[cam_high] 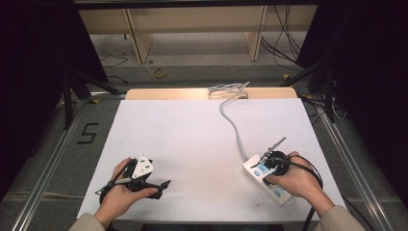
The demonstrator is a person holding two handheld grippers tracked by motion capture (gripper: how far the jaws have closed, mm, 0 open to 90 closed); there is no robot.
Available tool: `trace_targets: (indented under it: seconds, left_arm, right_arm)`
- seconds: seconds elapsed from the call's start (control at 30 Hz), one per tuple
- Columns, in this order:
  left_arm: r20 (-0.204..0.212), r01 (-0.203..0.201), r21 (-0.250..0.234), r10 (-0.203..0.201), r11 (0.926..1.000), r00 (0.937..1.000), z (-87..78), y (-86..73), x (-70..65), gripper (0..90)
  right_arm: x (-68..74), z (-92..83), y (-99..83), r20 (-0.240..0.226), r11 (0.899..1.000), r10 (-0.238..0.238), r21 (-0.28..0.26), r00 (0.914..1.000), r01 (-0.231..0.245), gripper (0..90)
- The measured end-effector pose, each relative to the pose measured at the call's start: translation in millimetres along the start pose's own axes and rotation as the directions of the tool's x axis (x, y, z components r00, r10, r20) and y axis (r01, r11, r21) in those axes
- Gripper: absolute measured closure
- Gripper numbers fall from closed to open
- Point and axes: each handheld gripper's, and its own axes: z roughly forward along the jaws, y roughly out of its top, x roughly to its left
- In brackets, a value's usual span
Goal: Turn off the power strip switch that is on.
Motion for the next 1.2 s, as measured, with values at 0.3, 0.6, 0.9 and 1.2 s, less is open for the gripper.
trace_targets:
  seconds: [0.3,0.6,0.9,1.2]
  left_arm:
    - [0.000,0.000,0.000,0.000,1.0000,1.0000,0.0,0.0,-0.1,7.7]
    - [-0.001,-0.001,0.001,0.001,1.0000,1.0000,-0.2,0.0,-0.3,7.7]
    - [-0.002,-0.001,0.001,0.001,1.0000,1.0000,-0.2,0.0,-0.4,7.8]
    - [0.001,-0.006,0.003,0.006,1.0000,1.0000,0.3,0.5,-0.7,7.8]
  right_arm:
    - [3.8,0.4,2.5,0.026,1.000,-0.017,0.020,0.9995,0.017,90.0]
    - [8.0,1.3,3.5,0.051,0.999,-0.017,0.030,0.9986,0.016,90.0]
    - [8.3,1.9,3.9,0.047,0.999,-0.023,0.050,0.9986,0.020,90.0]
    - [9.1,2.2,5.0,0.053,0.998,-0.038,0.060,0.9978,0.035,90.0]
